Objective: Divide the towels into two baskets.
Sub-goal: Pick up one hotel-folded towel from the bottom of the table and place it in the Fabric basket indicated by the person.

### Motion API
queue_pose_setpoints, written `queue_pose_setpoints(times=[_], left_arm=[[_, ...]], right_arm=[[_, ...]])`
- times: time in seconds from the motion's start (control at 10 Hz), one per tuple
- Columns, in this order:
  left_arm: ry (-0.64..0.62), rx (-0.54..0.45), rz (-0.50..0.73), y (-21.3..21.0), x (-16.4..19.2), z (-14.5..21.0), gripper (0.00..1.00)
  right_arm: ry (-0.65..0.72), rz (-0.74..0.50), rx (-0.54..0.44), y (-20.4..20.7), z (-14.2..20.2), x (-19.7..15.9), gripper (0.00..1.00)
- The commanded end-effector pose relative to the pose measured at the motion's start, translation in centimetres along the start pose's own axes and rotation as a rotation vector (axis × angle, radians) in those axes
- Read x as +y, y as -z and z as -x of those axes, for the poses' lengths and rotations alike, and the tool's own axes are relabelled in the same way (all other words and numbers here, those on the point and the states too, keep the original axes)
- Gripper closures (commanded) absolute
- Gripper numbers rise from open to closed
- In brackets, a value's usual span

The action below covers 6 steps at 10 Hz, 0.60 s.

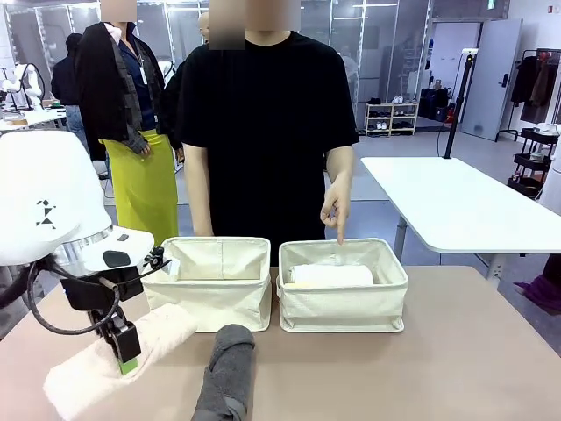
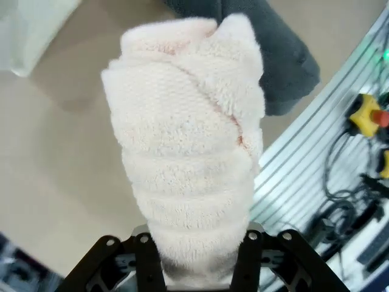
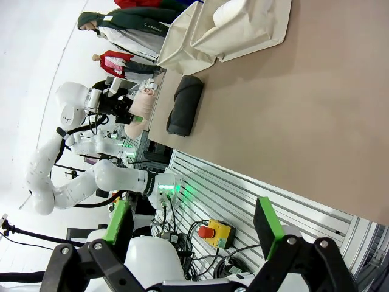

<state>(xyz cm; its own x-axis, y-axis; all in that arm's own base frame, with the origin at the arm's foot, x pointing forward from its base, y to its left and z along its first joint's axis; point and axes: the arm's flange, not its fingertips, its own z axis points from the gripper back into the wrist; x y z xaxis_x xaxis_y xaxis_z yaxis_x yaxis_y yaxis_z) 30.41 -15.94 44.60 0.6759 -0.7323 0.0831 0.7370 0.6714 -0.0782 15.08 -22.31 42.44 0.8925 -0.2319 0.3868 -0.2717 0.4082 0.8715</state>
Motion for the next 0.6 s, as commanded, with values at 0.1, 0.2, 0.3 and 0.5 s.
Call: queue_pose_setpoints(times=[0.1,0.2,0.3,0.5], left_arm=[[0.442,-0.065,-0.248,-5.6,-2.0,-7.4,0.62],[0.537,-0.052,-0.299,-7.1,-2.9,-10.6,0.62],[0.618,-0.041,-0.332,-7.8,-3.7,-13.7,0.62],[0.801,-0.088,-0.347,-7.6,-5.4,-20.6,0.62]], right_arm=[[-0.013,-0.005,-0.005,-0.1,0.0,0.3,0.0],[-0.013,-0.005,-0.005,-0.1,0.0,0.3,0.0],[-0.013,-0.005,-0.005,-0.1,0.0,0.3,0.0],[-0.013,-0.005,-0.005,-0.1,0.0,0.3,0.0]])
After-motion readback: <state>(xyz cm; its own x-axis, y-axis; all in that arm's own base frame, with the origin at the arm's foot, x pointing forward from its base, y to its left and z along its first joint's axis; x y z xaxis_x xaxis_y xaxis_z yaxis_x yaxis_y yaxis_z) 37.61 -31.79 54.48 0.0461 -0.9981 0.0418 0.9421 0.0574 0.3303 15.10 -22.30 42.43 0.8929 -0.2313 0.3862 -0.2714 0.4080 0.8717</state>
